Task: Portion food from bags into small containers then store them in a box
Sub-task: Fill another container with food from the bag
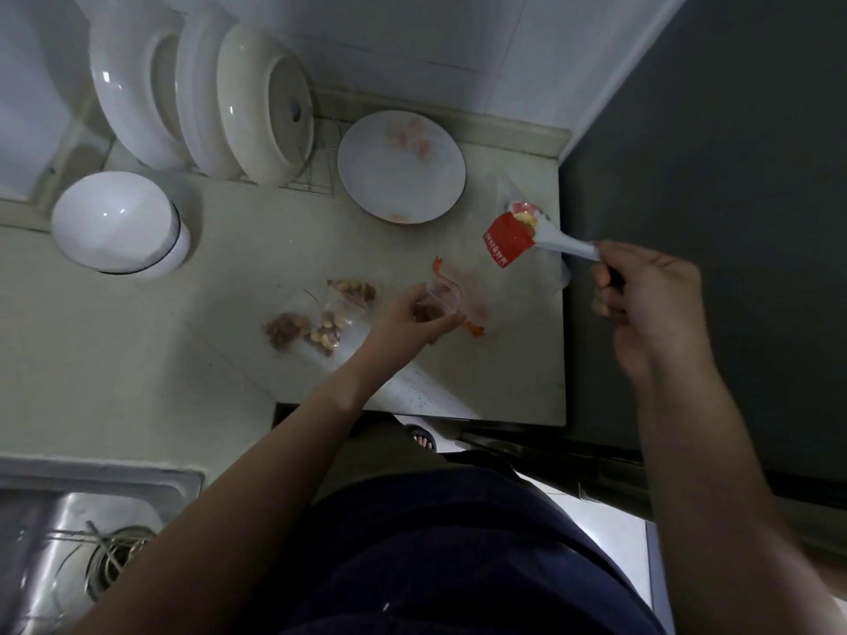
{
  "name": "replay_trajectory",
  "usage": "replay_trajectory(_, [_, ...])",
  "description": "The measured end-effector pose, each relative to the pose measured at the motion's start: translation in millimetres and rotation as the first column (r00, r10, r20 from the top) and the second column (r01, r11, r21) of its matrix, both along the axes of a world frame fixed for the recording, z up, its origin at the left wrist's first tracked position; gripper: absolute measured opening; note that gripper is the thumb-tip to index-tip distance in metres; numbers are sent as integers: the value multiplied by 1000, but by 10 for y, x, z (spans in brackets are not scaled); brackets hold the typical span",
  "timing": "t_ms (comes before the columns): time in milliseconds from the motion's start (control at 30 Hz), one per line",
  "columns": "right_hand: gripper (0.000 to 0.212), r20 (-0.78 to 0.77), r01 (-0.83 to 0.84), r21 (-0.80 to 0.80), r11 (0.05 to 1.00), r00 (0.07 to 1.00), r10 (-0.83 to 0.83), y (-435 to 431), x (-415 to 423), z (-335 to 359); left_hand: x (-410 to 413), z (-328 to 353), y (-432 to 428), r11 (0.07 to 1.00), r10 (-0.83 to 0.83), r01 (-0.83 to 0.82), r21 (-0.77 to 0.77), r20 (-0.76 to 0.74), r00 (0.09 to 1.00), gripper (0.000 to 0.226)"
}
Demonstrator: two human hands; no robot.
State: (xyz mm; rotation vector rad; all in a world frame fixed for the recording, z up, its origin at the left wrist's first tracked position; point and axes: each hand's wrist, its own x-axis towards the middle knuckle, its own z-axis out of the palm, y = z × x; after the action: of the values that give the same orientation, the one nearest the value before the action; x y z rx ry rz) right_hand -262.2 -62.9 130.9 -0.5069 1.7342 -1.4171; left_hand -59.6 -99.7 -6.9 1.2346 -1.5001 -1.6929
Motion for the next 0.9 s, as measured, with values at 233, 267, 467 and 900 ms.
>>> replay_trajectory(233, [18,26,-15,10,1000,1000,14,-38,222,-113,-78,150,48,994,40,-45,-98,-55,998,17])
replay_trajectory(267, [18,54,-19,17,1000,998,18,-42,272,-124,-118,175,48,995,40,-46,-85,-65,997,20])
replay_trajectory(467, [21,96,-96,11,995,991,95,-33,434,-118,-216,272,-22,993,65,-74,-91,-97,993,21])
replay_trajectory(900, [29,-527,-209,-4,978,832,175,205,465,-121,-159,325,-104,947,178,-171,-272,1,984,26])
